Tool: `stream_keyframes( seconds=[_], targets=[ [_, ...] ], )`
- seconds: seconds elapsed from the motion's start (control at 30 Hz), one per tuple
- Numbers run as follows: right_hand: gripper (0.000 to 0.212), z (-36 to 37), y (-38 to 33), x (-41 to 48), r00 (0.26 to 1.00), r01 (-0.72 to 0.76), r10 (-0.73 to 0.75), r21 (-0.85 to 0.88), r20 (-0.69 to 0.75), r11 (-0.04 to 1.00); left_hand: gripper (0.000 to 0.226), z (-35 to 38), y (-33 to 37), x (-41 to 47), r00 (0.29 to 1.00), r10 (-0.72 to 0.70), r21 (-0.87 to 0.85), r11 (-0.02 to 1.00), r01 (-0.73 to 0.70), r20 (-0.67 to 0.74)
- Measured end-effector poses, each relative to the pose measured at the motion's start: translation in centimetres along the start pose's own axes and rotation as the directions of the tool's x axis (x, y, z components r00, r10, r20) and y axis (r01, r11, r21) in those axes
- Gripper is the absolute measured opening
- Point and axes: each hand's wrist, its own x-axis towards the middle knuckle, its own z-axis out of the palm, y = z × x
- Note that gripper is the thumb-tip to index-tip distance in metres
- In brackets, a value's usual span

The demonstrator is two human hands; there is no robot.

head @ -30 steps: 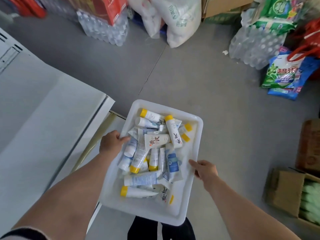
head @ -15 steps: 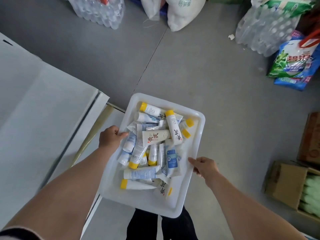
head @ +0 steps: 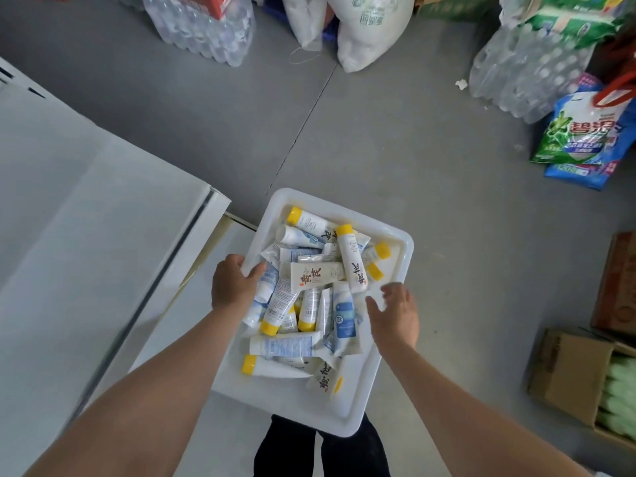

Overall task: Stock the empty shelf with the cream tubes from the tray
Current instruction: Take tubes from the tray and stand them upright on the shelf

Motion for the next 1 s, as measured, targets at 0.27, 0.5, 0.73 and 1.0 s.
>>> stream_keyframes(
  seconds=[0.27,0.5,0.73,1.0],
  targets=[
    [0.068,2.9,-5.9,3.4,0.814,0.444,-0.367,-0.076,0.451,0.893,0.025,1.2,0.4,-6.2,0.994,0.093,-0.136,0.986,-0.101,-0.061],
    [0.054,5.2,-6.0,5.2,0.794,0.592,-0.441,-0.370,0.418,0.716,0.034,2.2,-0.8,-8.7,0.997,-0.021,-0.270,0.962,0.039,0.068],
    [0.027,1.5,-5.4,6.1,0.802,0.077,-0.268,0.353,0.534,0.933,0.044,3.7,-1.9,-8.9,0.979,-0.137,-0.244,0.954,0.172,0.153],
    [0.037,-1.9,0.7,3.1,0.579,-0.650,-0.058,0.504,0.813,0.569,0.039,5.8,-1.7,-7.5,0.965,-0.170,-0.094,0.977,0.192,0.201]
  ],
)
